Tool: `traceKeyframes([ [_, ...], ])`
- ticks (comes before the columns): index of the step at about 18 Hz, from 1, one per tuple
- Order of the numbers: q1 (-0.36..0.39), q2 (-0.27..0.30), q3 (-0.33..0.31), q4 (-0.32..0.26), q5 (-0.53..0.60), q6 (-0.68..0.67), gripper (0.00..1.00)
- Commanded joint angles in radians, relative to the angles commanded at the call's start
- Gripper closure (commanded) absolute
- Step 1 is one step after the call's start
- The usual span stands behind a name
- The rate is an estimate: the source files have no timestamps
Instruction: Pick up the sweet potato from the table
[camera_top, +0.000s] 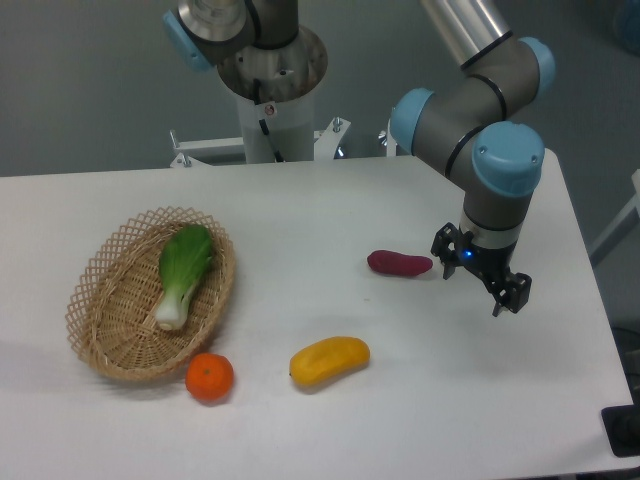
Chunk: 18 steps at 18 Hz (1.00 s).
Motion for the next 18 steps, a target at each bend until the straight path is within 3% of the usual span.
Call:
traceKeyframes([
  [8,-0.006,0.0,-0.024,0.0,0.012,-0.005,0.0],
  [18,-0.026,0.094,-0.233,0.015,0.011,0.099,0.0],
])
